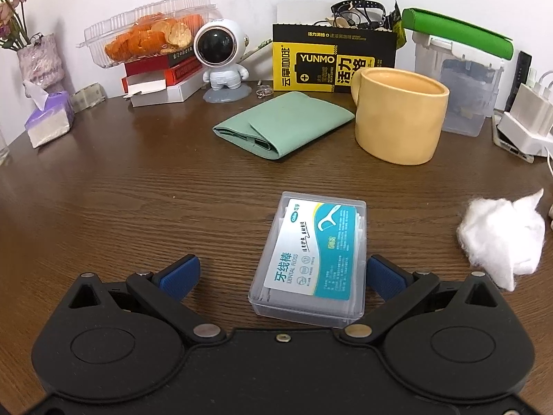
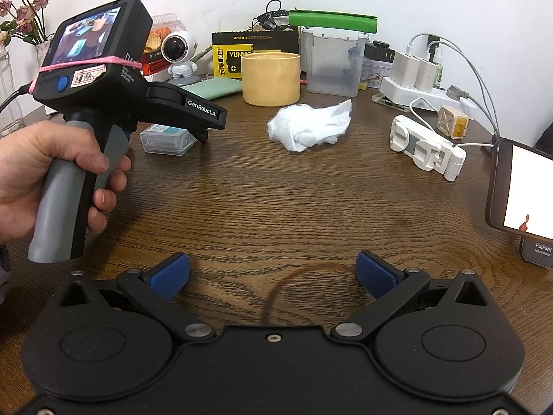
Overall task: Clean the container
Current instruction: 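Grasp the clear floss-pick box with the left gripper, then grasp the white cotton wad with the right gripper while the left gripper holds the box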
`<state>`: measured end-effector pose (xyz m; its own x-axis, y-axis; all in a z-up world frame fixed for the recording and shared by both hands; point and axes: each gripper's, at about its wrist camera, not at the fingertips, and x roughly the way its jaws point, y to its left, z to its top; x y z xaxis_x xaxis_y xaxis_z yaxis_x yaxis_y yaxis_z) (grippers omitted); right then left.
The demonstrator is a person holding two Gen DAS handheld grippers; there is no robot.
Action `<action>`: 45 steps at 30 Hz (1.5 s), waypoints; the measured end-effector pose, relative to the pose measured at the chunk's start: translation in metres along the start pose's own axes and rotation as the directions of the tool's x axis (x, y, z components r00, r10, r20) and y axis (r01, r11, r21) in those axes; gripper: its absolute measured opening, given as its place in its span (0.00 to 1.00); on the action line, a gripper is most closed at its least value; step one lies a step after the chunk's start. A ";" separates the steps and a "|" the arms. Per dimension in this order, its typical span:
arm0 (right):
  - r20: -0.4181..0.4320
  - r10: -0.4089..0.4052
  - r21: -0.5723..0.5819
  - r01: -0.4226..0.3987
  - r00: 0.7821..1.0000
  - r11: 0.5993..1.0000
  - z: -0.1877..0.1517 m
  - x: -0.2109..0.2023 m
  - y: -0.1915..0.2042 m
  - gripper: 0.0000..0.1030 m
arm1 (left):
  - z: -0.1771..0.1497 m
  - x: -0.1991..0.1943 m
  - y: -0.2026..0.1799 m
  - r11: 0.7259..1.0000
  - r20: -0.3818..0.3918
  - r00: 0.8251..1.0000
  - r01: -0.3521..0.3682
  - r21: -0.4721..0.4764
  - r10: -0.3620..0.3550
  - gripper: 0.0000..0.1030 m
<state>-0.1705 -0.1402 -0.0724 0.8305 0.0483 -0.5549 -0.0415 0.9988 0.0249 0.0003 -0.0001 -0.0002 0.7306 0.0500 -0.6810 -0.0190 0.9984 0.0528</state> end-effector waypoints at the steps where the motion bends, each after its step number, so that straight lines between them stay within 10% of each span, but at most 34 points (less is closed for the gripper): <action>1: 0.000 0.000 0.000 0.000 1.000 1.000 0.000 0.000 0.000 1.00 | 0.000 0.000 0.000 1.000 0.000 1.000 -0.001 0.000 0.001 1.00; 12: 0.000 0.000 0.000 0.000 1.000 1.000 0.000 0.000 0.000 1.00 | -0.004 0.003 0.005 0.999 0.016 0.999 0.047 0.000 -0.047 0.99; 21: 0.000 0.000 0.000 0.000 1.000 1.000 0.000 0.000 0.000 1.00 | -0.005 -0.004 0.003 0.996 0.048 0.996 0.078 0.041 -0.080 0.65; 32: 0.000 0.000 0.001 0.000 1.000 1.000 0.000 0.000 0.001 1.00 | -0.017 -0.013 0.009 0.989 0.059 0.989 0.129 0.067 -0.133 0.57; 40: 0.000 -0.001 0.001 0.001 1.000 1.000 0.000 0.000 0.001 1.00 | -0.043 -0.040 0.029 0.935 0.070 0.955 0.267 0.233 -0.290 0.56; 45: 0.000 -0.002 0.002 0.002 1.000 1.000 0.001 0.001 0.001 1.00 | -0.061 -0.053 0.048 0.848 0.077 0.905 0.359 0.390 -0.418 0.56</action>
<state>-0.1696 -0.1395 -0.0723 0.8307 0.0460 -0.5548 -0.0387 0.9989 0.0249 -0.0807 0.0468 -0.0058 0.7216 -0.3741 -0.5825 0.5122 0.8546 0.0856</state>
